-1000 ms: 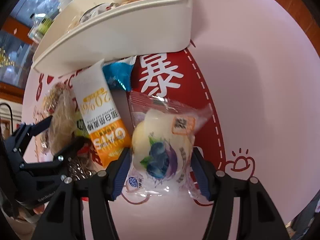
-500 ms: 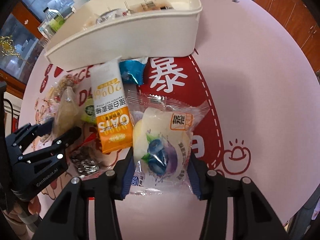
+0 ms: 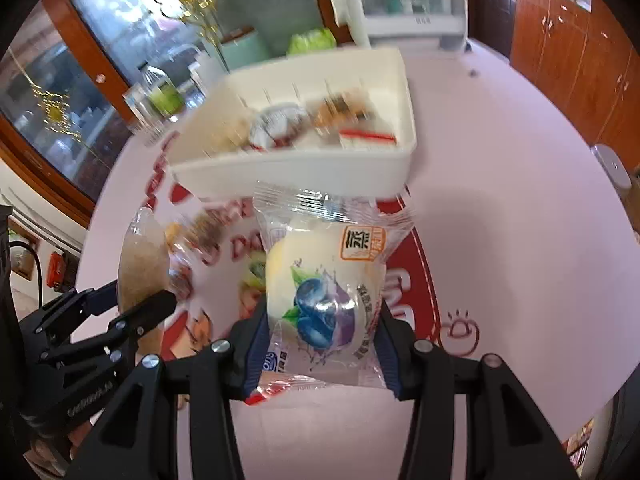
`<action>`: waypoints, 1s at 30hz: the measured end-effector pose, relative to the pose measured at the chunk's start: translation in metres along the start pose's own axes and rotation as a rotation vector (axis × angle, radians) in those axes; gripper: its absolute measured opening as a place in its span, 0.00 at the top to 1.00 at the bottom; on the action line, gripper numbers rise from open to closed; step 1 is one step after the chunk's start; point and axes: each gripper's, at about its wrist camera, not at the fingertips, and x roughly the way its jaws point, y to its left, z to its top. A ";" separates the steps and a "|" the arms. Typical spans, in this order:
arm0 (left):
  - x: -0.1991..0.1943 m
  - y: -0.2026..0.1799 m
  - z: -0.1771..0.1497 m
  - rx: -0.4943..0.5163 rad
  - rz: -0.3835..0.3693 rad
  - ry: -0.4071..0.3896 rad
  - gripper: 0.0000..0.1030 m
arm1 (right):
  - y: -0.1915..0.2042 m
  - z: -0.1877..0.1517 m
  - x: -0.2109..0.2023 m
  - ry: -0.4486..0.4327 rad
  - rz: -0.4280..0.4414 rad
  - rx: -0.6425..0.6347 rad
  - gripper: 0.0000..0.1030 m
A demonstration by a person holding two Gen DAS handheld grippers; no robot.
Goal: Organize snacks
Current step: 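Carry both bags over the white tray and open both tools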
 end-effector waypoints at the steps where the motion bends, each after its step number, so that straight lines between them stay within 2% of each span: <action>1: -0.005 0.001 0.006 0.001 -0.002 -0.012 0.51 | 0.003 0.006 -0.008 -0.020 0.008 -0.009 0.54; 10: -0.053 -0.012 0.072 0.024 0.022 -0.136 0.51 | 0.020 0.071 -0.060 -0.191 0.038 -0.061 0.54; 17: -0.064 -0.017 0.139 0.039 0.077 -0.191 0.51 | 0.022 0.128 -0.077 -0.241 0.044 -0.104 0.53; 23: -0.057 -0.015 0.191 0.044 0.121 -0.219 0.50 | 0.012 0.182 -0.079 -0.246 0.042 -0.110 0.53; 30: -0.018 -0.002 0.243 -0.002 0.166 -0.175 0.50 | 0.007 0.236 -0.056 -0.225 0.038 -0.106 0.53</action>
